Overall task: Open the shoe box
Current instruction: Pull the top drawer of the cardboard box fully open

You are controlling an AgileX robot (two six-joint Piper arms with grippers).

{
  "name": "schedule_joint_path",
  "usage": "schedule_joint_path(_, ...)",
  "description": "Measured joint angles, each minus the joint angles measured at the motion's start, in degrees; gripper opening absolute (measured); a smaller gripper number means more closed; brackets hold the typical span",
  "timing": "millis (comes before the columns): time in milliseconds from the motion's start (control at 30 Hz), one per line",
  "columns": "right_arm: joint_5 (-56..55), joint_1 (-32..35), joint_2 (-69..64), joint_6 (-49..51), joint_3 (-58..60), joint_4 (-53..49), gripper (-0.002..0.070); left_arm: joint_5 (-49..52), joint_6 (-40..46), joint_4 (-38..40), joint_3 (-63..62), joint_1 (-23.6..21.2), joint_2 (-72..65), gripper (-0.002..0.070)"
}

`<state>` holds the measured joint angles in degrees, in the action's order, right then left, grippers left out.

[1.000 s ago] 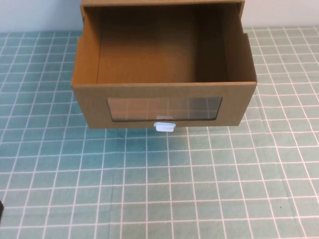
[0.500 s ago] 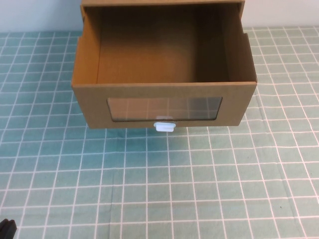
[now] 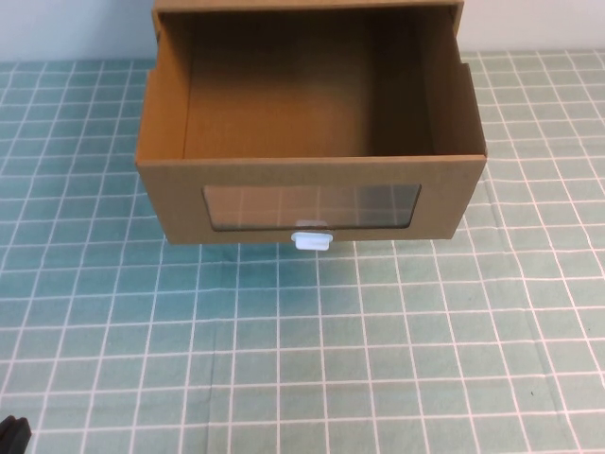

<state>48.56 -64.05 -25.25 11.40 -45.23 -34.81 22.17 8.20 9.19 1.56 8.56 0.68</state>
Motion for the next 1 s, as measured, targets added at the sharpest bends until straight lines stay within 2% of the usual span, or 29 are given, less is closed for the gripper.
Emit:
schedule_joint_path(67,-0.2,1.0,0.9,0.0,0.5,0.5,-0.0013,0.0,0.0,-0.1,0.0,0.0,0.0,-0.0005)
schedule_joint_path(167,-0.3,6.0,3.1,0.0,1.2,1.9,-0.0013,0.0,0.0,-0.2,0.0,0.0,0.0,-0.0005)
schedule_joint_path(467,-1.0,32.1,14.5,0.4,7.1,12.8,-0.0013,0.1,0.0,-0.2,0.0,0.0,0.0,-0.0005)
schedule_joint_path(667,-11.9,45.4,25.0,0.5,21.3,21.5,-0.0013,0.1,0.0,-0.2,0.0,0.0,0.0,-0.0005)
schedule_joint_path(767,-22.7,49.6,25.9,0.5,31.8,23.3,-0.0013,0.1,0.0,-0.2,0.0,0.0,0.0,-0.0005)
schedule_joint_path(900,-38.8,51.2,26.0,0.5,43.8,23.3,-0.0013,0.1,0.0,-0.2,0.0,0.0,0.0,-0.0005)
schedule_joint_path(1000,-36.2,51.2,26.0,0.5,46.4,22.6,-0.0014,0.1,0.0,-0.3,0.0,0.0,0.0,-0.0005)
